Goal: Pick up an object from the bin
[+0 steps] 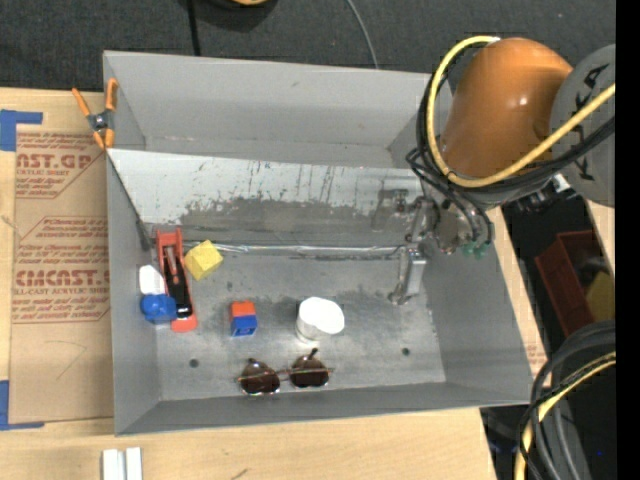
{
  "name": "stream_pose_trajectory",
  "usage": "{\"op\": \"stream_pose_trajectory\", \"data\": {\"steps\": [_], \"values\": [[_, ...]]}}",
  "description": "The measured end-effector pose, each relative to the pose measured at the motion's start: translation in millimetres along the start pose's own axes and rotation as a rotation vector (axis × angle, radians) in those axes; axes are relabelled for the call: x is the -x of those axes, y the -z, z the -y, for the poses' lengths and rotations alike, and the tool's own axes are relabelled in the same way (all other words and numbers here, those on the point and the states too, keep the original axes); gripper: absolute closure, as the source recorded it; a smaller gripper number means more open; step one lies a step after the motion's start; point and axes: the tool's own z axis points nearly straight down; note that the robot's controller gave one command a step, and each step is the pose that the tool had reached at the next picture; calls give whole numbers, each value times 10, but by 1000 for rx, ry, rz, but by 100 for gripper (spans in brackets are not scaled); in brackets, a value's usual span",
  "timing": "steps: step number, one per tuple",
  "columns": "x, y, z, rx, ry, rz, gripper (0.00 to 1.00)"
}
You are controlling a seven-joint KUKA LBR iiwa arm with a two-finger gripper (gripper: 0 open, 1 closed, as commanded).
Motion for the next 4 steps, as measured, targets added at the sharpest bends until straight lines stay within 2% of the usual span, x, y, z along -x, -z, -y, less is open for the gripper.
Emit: {"op": "stream_pose_trajectory", "data": {"steps": [1, 2, 3, 4], "values": [[13, 46, 0, 0, 0, 8, 0], [44, -428, -182, -1, 54, 12, 0], [-92, -933, -465, -1, 126, 11, 0], [-164, -1206, -508, 2, 121, 6, 0]]}}
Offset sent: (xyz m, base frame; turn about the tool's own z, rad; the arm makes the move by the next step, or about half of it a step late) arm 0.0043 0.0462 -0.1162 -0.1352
